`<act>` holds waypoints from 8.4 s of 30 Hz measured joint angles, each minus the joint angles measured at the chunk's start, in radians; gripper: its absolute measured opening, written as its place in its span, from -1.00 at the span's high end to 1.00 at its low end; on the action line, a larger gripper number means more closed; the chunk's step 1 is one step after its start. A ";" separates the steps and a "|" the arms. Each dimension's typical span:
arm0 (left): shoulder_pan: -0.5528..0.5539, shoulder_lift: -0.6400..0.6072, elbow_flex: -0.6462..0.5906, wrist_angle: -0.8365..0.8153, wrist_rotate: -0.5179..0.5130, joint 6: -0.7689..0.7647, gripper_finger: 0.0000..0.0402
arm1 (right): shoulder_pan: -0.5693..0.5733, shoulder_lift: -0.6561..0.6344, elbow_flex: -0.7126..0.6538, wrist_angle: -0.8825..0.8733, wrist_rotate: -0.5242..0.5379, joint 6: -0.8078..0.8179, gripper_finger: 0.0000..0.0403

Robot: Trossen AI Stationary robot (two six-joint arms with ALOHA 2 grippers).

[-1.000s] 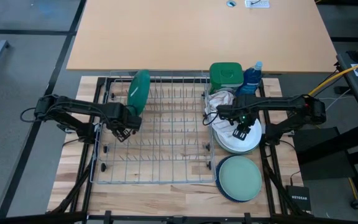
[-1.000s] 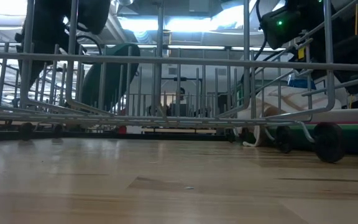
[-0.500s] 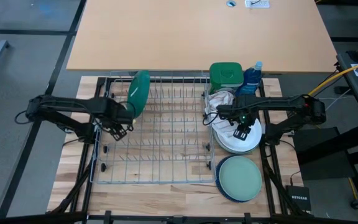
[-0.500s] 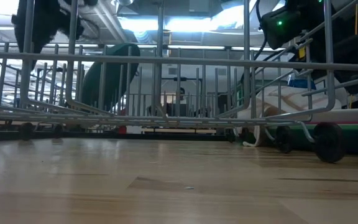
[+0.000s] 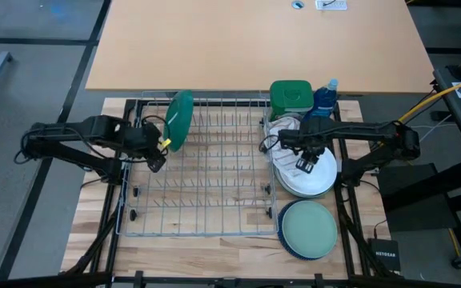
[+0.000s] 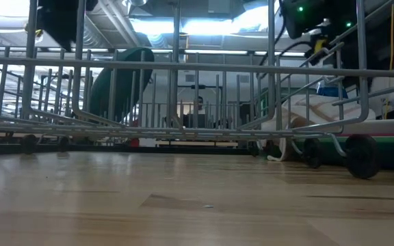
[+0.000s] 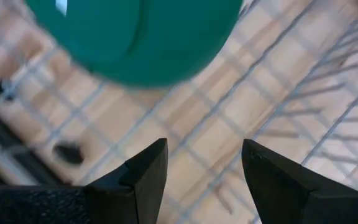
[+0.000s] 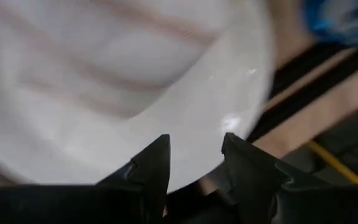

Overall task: Sort dishes
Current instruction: Put the white plate in the dish rack

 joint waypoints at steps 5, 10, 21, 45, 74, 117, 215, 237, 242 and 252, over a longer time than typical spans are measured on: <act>0.000 -0.004 0.000 0.087 -0.025 0.079 0.03 | -0.001 0.000 0.003 0.026 0.111 0.035 0.23; 0.000 -0.004 0.000 0.122 -0.031 0.106 0.03 | -0.044 0.000 -0.006 0.104 0.094 0.032 0.23; 0.000 -0.003 0.000 0.116 -0.040 0.105 0.03 | -0.298 0.000 -0.006 0.227 0.002 -0.288 0.23; 0.000 -0.003 0.000 0.116 -0.058 0.103 0.03 | -0.513 0.084 -0.007 0.259 -0.159 -0.607 0.23; 0.000 -0.003 0.000 0.115 -0.060 0.103 0.03 | -0.510 0.162 -0.007 0.198 -0.159 -0.761 0.23; 0.000 -0.003 -0.001 0.116 -0.059 0.078 0.03 | -0.511 0.161 -0.197 0.275 -0.173 -0.719 0.69; -0.111 0.708 0.227 1.411 0.233 1.186 0.03 | -0.510 0.072 -0.282 0.336 -0.350 -0.503 0.91; -0.109 0.708 0.227 1.378 0.230 1.186 0.03 | -0.510 0.058 -0.220 0.143 -0.287 -0.451 0.91; -0.109 0.708 0.227 1.377 0.230 1.194 0.03 | -0.510 -0.009 -0.220 0.110 -0.293 -0.411 0.91; -0.109 0.708 0.227 1.363 0.230 1.208 0.03 | -0.499 -0.274 -0.220 0.073 -0.420 -0.309 0.91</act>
